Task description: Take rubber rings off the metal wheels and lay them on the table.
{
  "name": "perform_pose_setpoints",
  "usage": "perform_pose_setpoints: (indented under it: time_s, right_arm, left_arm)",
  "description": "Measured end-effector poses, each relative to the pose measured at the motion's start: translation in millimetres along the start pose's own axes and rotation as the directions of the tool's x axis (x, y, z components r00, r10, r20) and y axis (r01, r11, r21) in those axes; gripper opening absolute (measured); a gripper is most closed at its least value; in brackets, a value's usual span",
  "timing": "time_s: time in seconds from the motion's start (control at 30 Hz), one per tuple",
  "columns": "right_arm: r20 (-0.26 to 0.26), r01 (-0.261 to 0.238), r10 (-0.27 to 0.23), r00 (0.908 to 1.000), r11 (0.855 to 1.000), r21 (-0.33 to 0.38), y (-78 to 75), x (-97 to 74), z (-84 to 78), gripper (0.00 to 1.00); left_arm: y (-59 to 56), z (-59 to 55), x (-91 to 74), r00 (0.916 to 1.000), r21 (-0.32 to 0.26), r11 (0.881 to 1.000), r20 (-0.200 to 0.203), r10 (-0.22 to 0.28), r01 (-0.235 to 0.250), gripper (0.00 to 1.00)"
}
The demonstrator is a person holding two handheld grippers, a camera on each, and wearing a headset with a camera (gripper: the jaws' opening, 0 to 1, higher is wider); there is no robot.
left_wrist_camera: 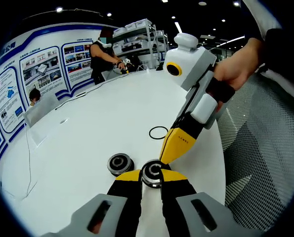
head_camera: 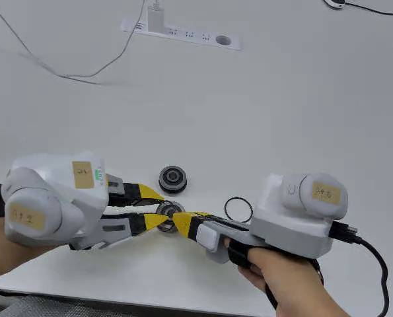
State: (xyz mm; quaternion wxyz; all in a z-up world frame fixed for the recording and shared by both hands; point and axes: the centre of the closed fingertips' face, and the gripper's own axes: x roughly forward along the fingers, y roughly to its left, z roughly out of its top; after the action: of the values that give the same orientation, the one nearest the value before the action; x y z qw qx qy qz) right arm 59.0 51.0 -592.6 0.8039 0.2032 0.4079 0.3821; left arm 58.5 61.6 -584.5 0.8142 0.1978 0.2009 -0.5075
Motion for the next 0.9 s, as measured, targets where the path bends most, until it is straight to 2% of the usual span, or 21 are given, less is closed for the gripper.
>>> perform_pose_setpoints:
  time_s: [0.13,0.23,0.37,0.6,0.73,0.9]
  right_arm:
    - [0.000,-0.012,0.012,0.9999,1.000,0.002,3.6,1.7,0.3,0.01]
    - [0.000,-0.029,0.029,0.9996,1.000,0.005,8.0,3.1,0.3,0.01]
    - [0.004,-0.048,0.048,0.9988,0.999,0.008,13.0,4.0,1.8,0.01]
    - [0.055,-0.094,0.091,0.9943,0.995,0.045,22.8,-2.0,16.9,0.01]
    - [0.083,-0.085,0.079,0.9934,0.994,0.065,18.1,-8.4,25.8,0.02]
    - [0.128,-0.055,0.042,0.9909,0.994,0.095,4.1,-20.3,37.8,0.02]
  left_arm:
    - [4.4,1.3,-8.3,0.9996,-0.040,0.999,0.017,0.020,-0.019,0.18]
    - [8.1,1.7,-13.2,0.9992,-0.047,0.998,0.018,0.036,-0.036,0.20]
    - [13.6,5.4,-18.9,0.9973,-0.056,0.996,0.034,0.065,-0.063,0.29]
    - [17.8,10.8,-21.3,0.9951,-0.080,0.993,0.049,0.086,-0.081,0.38]
    - [17.3,13.0,-20.0,0.9952,-0.077,0.994,0.047,0.085,-0.081,0.42]
    - [15.9,18.8,-18.4,0.9953,-0.077,0.994,0.058,0.078,-0.073,0.45]
